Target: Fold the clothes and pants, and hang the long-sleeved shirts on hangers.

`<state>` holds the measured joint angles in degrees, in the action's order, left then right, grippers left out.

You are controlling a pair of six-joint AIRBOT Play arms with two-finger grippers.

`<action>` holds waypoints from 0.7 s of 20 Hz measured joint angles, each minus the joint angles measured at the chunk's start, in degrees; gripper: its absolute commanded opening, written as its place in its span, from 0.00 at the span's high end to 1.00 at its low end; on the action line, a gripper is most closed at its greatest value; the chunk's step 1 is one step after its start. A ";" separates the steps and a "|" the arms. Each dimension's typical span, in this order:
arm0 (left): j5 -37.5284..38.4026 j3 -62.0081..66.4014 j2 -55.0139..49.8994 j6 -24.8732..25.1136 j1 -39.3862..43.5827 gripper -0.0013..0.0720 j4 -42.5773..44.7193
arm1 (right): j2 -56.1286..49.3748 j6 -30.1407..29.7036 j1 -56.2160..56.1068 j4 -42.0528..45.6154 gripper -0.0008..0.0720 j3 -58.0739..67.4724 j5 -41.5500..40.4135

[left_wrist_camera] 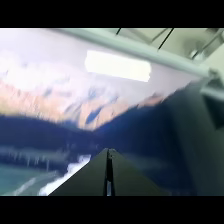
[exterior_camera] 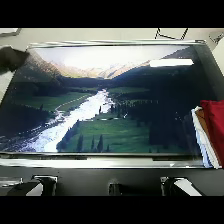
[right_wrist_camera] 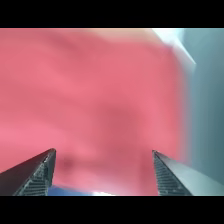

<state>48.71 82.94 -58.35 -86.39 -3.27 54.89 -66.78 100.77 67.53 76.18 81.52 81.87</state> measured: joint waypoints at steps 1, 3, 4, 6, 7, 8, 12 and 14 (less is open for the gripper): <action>-3.04 0.59 -0.46 0.79 0.72 0.96 0.11 | 0.02 -1.07 -1.95 -3.37 0.02 3.41 -4.70; -6.67 1.95 -2.80 0.22 2.32 0.96 4.52 | 0.04 -4.11 -9.03 -7.67 0.04 8.79 -12.96; -6.58 2.51 -4.68 -1.51 3.13 0.95 8.28 | -0.02 -5.49 -13.68 -8.33 0.04 10.43 -15.52; -2.27 3.13 -8.98 -4.57 4.39 0.46 15.28 | -1.14 -6.80 -25.11 -7.45 0.03 12.20 -16.70; 1.53 3.30 -11.63 -6.19 4.83 0.01 18.05 | -2.38 -6.93 -31.21 -6.45 0.03 12.24 -14.53; 6.58 3.13 -14.27 -7.78 5.11 0.01 20.44 | -3.96 -6.95 -36.44 -5.38 0.03 11.87 -11.85; 18.25 -4.39 -18.01 -9.11 6.71 0.01 25.09 | -11.78 -4.59 -53.09 -3.61 0.02 9.55 -1.44; 18.45 -9.20 -16.94 -11.37 7.61 0.01 28.15 | -14.47 -3.80 -57.92 -3.06 0.02 9.11 0.98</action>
<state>67.16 73.73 -75.29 -97.76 4.34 83.05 -81.25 96.97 9.61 73.12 90.63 82.85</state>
